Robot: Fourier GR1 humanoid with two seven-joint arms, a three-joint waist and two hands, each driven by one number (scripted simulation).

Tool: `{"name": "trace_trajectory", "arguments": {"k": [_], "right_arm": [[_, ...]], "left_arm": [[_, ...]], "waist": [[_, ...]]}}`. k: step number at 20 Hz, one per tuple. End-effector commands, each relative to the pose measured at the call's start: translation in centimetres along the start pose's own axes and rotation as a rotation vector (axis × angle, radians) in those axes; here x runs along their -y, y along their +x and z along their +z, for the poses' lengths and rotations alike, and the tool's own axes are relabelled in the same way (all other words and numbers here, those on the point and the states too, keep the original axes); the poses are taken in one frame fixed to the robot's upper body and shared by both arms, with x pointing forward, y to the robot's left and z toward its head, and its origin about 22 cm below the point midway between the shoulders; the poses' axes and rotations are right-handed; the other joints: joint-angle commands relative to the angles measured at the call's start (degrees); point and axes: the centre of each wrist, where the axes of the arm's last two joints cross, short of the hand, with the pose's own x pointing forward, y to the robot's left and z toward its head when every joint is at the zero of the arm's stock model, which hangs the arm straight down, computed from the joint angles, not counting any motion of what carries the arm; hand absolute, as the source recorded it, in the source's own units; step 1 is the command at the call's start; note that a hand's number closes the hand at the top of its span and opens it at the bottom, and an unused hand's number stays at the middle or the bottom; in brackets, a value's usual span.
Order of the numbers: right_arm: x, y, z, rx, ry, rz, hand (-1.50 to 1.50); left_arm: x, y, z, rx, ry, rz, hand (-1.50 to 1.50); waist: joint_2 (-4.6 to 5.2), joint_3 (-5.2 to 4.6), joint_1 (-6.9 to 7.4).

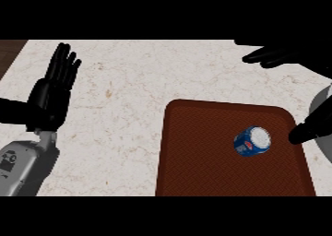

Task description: Pick the can from the tray and place it in the pot

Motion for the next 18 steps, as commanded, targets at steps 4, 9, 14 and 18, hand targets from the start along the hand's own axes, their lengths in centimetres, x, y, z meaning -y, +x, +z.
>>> {"name": "trace_trajectory", "arguments": {"k": [4, 9, 14, 18], "right_arm": [[0.9, 3.1, -1.7, 0.01, 0.364, 0.152, -1.5], [-1.2, 1.8, -1.0, 0.008, 0.457, 0.209, -1.5], [-2.9, -0.8, 1.0, -0.063, 0.548, 0.27, -1.5], [-3.0, -3.3, 3.1, -0.099, 0.576, 0.302, -1.5]], "left_arm": [[-0.1, 0.2, -0.3, 0.016, -0.011, -0.012, 0.0], [0.1, -0.3, -0.6, 0.004, 0.027, -0.01, 0.0], [-0.8, 0.2, -0.4, -0.003, 0.004, 0.005, 0.0], [-0.8, -0.7, 0.2, -0.002, 0.033, -0.011, 0.0]], "waist": [[-0.21, -0.13, 0.38], [-0.35, -0.17, -1.26], [-0.84, -0.31, -1.05], [-1.04, -0.4, -1.32]]}}
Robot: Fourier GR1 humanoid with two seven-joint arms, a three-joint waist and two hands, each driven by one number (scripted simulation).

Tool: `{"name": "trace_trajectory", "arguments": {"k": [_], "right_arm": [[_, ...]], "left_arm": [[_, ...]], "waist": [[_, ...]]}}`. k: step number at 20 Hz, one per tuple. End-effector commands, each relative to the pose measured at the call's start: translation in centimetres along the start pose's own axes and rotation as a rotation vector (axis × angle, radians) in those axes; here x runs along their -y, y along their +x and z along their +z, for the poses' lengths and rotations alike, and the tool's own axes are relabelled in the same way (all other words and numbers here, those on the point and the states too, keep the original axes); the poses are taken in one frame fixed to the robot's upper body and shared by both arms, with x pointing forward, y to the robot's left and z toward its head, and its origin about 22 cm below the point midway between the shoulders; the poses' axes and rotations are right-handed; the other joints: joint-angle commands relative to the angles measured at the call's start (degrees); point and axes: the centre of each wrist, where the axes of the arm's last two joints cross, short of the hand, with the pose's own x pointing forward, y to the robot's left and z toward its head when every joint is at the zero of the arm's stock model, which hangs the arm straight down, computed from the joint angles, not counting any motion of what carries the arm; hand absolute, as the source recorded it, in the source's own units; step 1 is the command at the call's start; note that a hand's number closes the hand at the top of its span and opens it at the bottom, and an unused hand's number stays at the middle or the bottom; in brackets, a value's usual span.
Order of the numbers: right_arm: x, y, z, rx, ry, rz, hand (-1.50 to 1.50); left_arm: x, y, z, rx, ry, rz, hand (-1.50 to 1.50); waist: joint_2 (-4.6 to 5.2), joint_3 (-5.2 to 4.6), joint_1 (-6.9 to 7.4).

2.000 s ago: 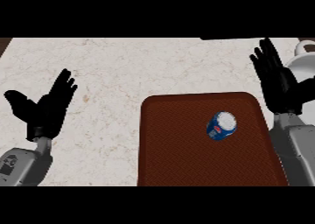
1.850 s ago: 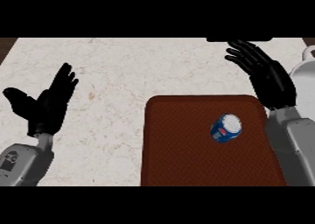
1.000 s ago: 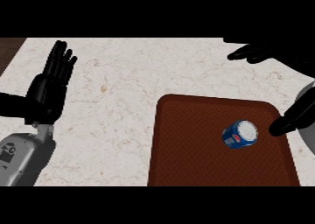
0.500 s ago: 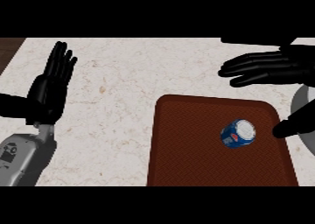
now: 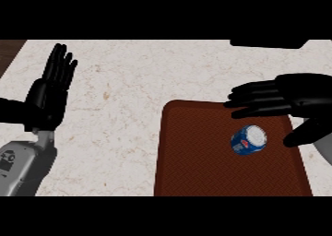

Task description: Pick the can from the tray and place it in the pot

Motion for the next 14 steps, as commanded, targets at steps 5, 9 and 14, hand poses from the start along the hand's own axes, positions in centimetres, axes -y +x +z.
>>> {"name": "trace_trajectory", "arguments": {"k": [5, 9, 14], "right_arm": [[-4.5, -3.7, -0.6, 0.142, 0.211, -0.071, -1.5], [-6.5, -5.1, -0.2, 0.169, 0.231, -0.06, -1.5], [-6.8, -5.8, -0.5, 0.245, 0.179, -0.039, -1.5]], "left_arm": [[0.4, -1.2, 0.5, -0.014, 0.0, -0.013, 0.0], [-0.9, -1.1, 0.8, -0.019, 0.023, -0.019, 0.0], [-1.0, -1.1, 0.3, -0.005, 0.027, -0.015, 0.0]], "waist": [[-0.43, -0.13, -1.03], [-0.61, -0.13, -1.17], [-0.78, -0.15, -2.18]]}}
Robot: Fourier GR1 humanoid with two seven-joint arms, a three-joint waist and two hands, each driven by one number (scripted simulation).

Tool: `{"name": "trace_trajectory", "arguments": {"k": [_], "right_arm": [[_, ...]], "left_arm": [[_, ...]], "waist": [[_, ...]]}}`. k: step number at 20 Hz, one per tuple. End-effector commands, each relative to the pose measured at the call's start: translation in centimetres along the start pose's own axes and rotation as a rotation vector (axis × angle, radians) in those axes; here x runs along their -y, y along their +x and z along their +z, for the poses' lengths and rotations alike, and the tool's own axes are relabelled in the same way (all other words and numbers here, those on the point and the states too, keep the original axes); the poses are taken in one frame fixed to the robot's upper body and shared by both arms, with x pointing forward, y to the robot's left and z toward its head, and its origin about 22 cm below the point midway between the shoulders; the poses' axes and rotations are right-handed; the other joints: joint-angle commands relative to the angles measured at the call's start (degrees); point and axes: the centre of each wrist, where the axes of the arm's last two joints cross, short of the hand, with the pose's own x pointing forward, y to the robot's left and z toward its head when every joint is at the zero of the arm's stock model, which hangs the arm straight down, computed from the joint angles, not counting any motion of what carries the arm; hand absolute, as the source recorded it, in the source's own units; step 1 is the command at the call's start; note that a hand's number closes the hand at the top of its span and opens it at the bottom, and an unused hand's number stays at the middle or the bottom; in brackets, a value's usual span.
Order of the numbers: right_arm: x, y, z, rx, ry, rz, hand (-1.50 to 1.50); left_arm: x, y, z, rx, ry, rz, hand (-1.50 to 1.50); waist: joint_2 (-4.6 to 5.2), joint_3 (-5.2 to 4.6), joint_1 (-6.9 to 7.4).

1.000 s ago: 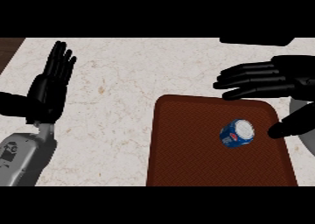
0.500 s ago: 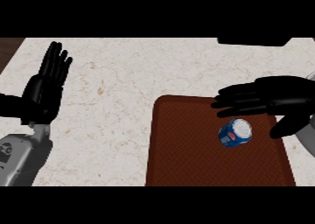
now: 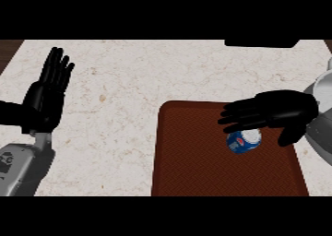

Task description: Pick the can from the tray and place it in the pot

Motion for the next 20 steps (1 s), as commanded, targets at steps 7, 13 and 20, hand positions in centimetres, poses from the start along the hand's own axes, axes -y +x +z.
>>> {"name": "trace_trajectory", "arguments": {"k": [7, 13, 20], "right_arm": [[-1.5, -3.0, -2.2, 0.114, 0.043, -0.015, -1.5], [-2.8, -4.0, -4.2, 0.1, 0.064, -0.045, -1.5], [-4.7, -3.9, -5.3, 0.156, 0.07, -0.04, -1.5]], "left_arm": [[0.0, -1.1, 0.4, -0.005, 0.029, -0.022, 0.0], [-0.8, 0.8, -0.2, -0.01, 0.021, -0.006, 0.0], [0.7, 0.3, 0.3, -0.012, 0.016, 0.004, 0.0]], "waist": [[-0.43, -0.05, -1.17], [-0.43, -0.04, -0.92], [-0.52, -0.04, -1.64]]}}
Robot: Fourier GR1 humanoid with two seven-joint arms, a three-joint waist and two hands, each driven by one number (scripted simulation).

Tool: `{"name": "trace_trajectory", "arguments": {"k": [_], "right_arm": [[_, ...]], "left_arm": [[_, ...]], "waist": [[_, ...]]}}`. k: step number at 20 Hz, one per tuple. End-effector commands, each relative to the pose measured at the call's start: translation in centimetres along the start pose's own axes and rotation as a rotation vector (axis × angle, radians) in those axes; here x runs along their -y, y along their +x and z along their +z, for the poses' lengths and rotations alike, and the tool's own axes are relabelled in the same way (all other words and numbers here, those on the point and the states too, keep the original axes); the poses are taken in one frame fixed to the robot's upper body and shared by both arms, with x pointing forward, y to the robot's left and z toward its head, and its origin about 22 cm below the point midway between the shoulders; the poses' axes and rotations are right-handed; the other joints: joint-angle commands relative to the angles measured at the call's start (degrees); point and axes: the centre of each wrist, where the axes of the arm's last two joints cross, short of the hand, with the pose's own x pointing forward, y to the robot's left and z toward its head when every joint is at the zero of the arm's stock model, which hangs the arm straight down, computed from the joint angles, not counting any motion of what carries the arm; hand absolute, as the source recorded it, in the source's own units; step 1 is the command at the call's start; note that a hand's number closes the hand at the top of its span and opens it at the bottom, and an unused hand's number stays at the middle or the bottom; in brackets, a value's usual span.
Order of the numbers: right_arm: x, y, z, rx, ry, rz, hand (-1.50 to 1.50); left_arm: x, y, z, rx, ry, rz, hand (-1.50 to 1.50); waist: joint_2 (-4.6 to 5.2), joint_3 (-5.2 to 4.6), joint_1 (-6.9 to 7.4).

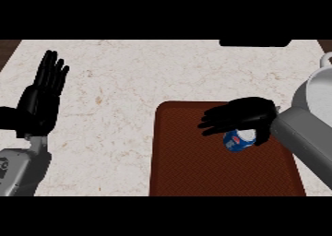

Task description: Pick the can from the tray and place it in the pot

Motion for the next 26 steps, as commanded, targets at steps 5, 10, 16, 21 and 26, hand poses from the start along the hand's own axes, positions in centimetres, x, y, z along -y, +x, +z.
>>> {"name": "trace_trajectory", "arguments": {"k": [5, 10, 16, 21, 26], "right_arm": [[-1.2, -0.4, -2.6, 0.16, 0.086, -0.058, -1.5], [-3.8, 1.6, -3.3, 0.319, 0.026, 0.034, 1.5], [-4.7, 1.7, -2.5, 0.313, 0.016, 0.077, 1.5], [-2.4, 2.6, -2.7, 0.256, -0.135, 0.14, 1.5], [-1.5, 4.9, -0.2, 0.106, -0.27, 0.092, 1.5]], "left_arm": [[1.2, 0.2, -1.3, -0.005, -0.008, -0.01, 0.0], [0.7, 0.0, -1.0, 0.014, 0.031, -0.012, 0.0], [1.6, -0.4, -0.3, -0.006, 0.007, -0.004, 0.0], [0.3, -0.2, 0.3, 0.0, 0.001, -0.007, 0.0], [0.1, -0.9, 0.7, -0.011, 0.027, -0.022, 0.0]], "waist": [[0.1, 0.0, -0.17], [0.03, 0.02, -0.71], [0.07, 0.04, -0.37], [-0.22, -0.01, -0.7], [-0.49, -0.06, -1.86]]}}
